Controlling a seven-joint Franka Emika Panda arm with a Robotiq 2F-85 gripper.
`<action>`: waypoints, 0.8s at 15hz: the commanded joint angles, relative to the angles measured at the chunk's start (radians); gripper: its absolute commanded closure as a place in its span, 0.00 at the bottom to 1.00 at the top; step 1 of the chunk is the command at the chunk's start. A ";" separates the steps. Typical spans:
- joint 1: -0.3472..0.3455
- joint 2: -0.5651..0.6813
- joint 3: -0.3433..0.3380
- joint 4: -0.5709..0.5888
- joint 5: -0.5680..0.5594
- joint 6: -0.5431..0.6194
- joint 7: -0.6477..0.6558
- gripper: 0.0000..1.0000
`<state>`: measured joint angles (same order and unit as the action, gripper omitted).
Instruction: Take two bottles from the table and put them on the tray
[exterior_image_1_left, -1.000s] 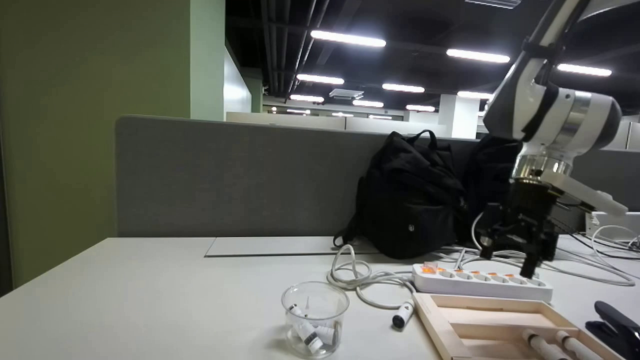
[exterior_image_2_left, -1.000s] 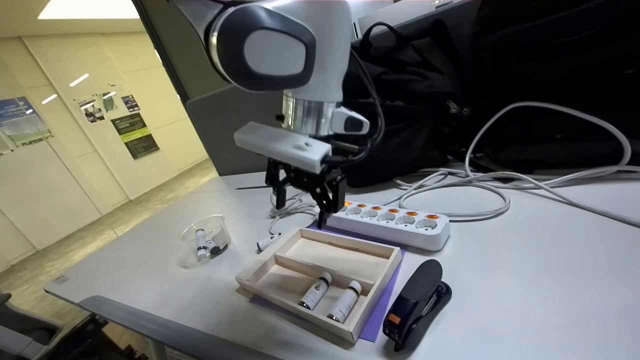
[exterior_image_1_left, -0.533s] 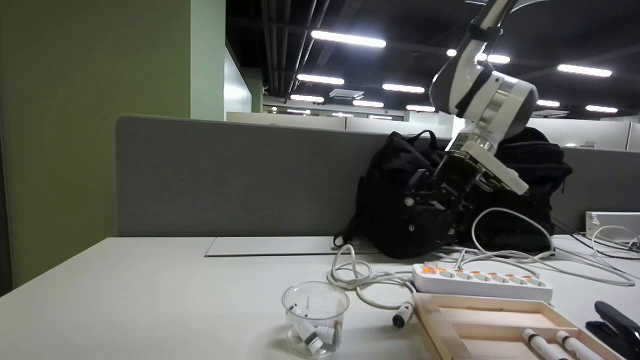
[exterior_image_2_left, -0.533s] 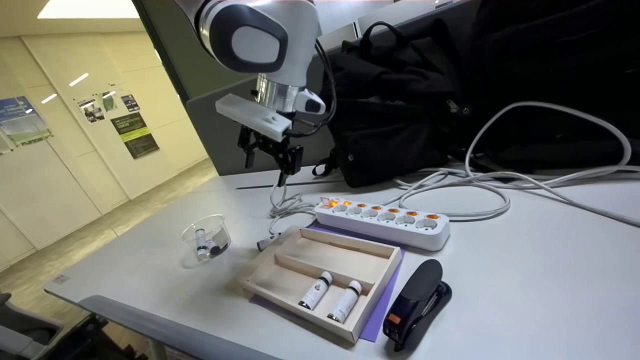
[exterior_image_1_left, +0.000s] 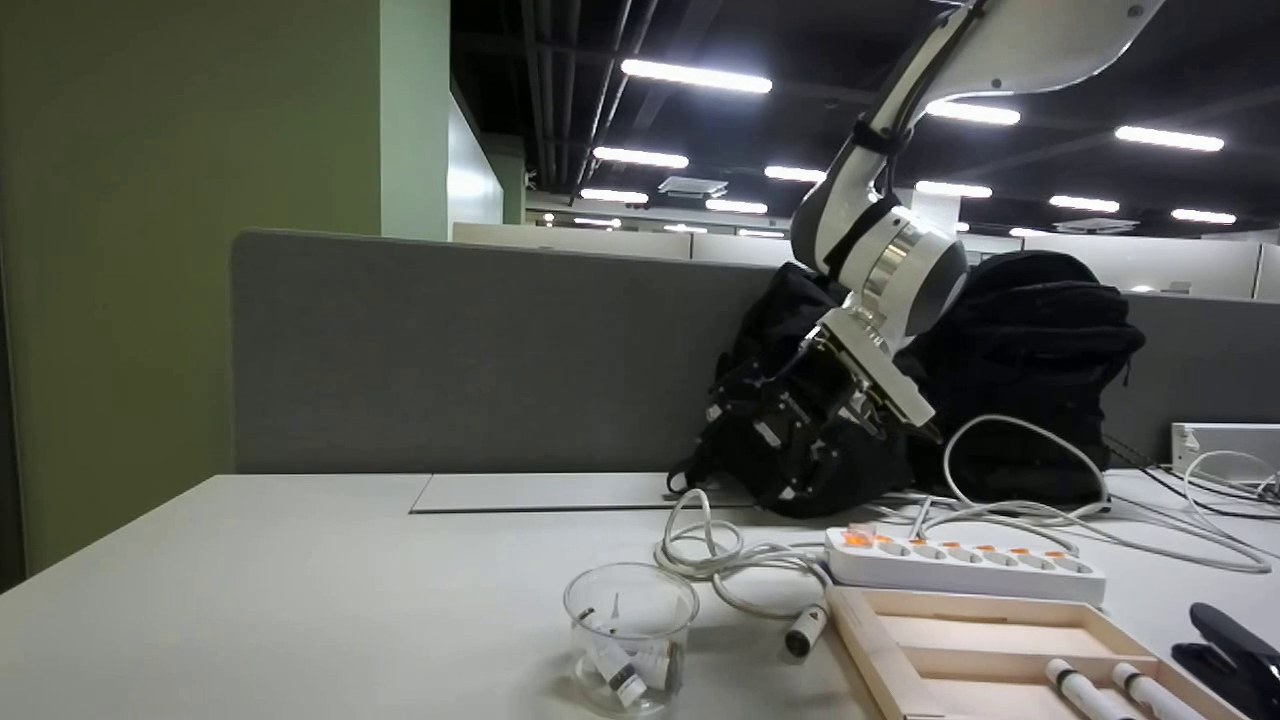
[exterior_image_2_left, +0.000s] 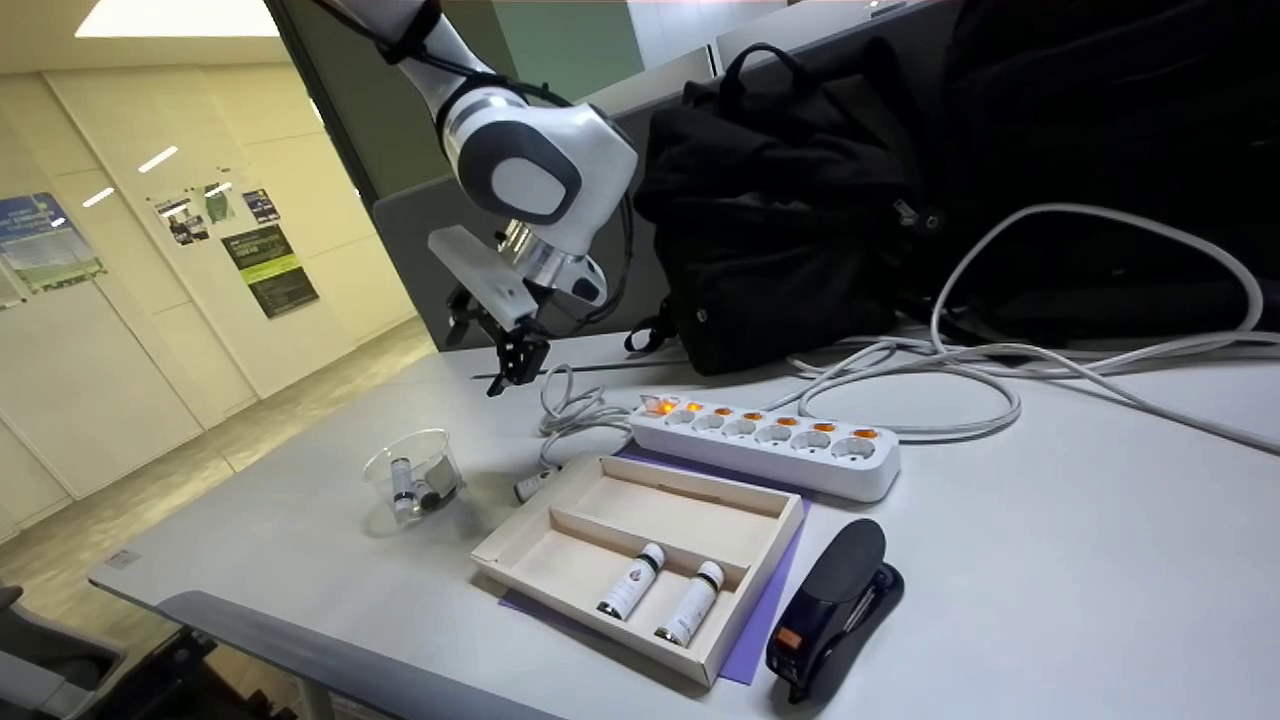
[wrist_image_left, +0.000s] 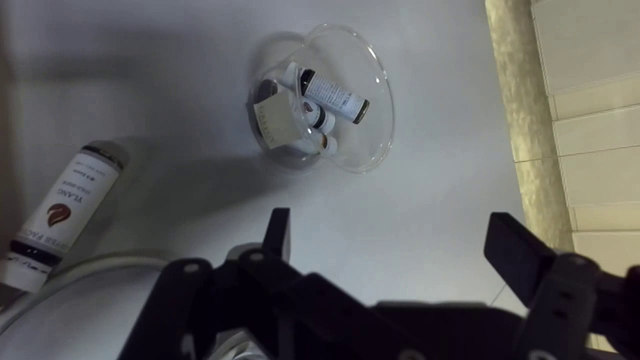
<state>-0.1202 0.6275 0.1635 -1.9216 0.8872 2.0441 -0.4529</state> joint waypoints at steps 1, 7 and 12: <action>0.019 0.007 -0.022 0.011 0.011 -0.014 -0.004 0.00; 0.032 0.010 -0.032 0.019 -0.044 -0.004 -0.060 0.00; 0.052 0.023 -0.023 -0.018 0.181 0.207 -0.009 0.00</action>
<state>-0.0920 0.6543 0.1478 -1.9175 0.9766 2.1548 -0.5003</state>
